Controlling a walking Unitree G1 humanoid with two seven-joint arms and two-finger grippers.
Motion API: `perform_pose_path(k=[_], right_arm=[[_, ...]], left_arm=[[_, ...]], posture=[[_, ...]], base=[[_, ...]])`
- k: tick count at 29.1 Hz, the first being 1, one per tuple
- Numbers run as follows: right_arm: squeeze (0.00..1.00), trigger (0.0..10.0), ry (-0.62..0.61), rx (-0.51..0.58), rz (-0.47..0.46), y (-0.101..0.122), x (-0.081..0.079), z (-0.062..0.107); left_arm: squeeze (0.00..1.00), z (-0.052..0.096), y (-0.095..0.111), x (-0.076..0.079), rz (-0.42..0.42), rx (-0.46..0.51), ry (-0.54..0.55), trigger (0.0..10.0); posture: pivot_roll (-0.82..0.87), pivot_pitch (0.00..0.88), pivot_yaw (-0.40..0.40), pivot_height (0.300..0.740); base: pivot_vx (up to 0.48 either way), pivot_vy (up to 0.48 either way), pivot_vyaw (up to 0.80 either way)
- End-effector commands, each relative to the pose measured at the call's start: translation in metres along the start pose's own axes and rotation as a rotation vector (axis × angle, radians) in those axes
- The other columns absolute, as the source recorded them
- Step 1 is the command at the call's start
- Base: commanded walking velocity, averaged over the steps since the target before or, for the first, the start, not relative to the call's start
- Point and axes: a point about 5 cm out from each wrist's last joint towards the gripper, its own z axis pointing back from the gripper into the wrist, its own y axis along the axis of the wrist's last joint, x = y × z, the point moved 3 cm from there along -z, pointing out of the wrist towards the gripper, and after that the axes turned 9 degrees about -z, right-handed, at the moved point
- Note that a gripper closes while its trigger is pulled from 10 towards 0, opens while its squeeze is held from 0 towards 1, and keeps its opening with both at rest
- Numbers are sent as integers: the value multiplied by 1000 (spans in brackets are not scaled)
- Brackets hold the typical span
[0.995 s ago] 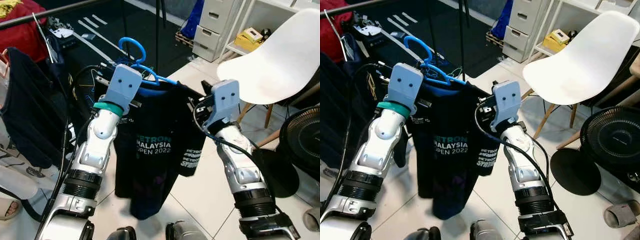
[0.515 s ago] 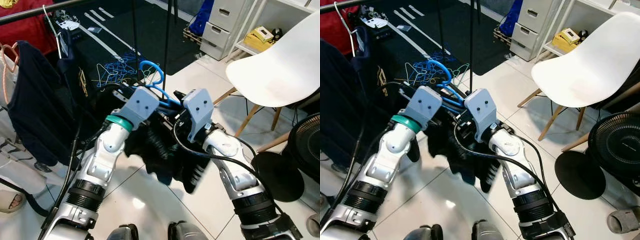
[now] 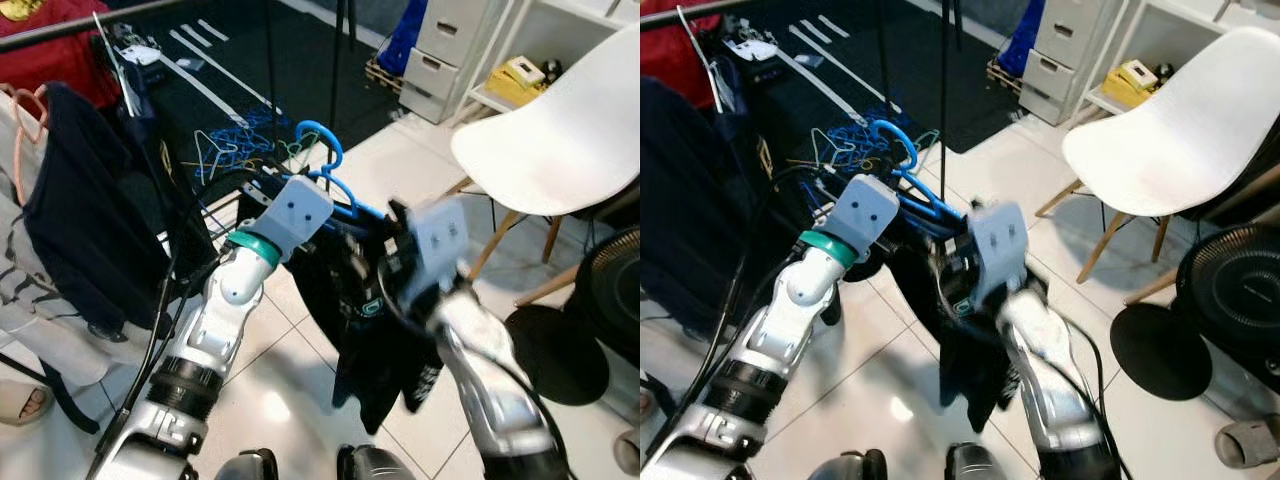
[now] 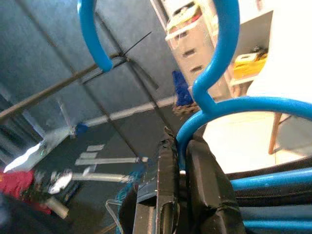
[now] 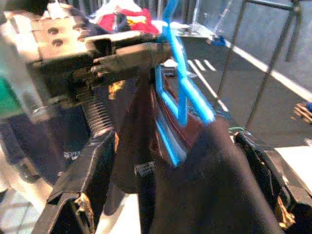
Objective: Hang hanger
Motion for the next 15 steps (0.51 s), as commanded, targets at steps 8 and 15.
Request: perform_pose_path(k=[8,15], right_arm=[[0,10000,171,-14,149,6,-25,1],[0,10000,-186,32,265,15,9,-8]], left_arm=[[0,-7,-12,-21,-49,-104,123,10000],[0,-2,-27,-31,-43,-213,205,10000]], posture=[[-173,49,59,740],[-168,56,52,740]], base=[[0,0,0],[0,0,0]])
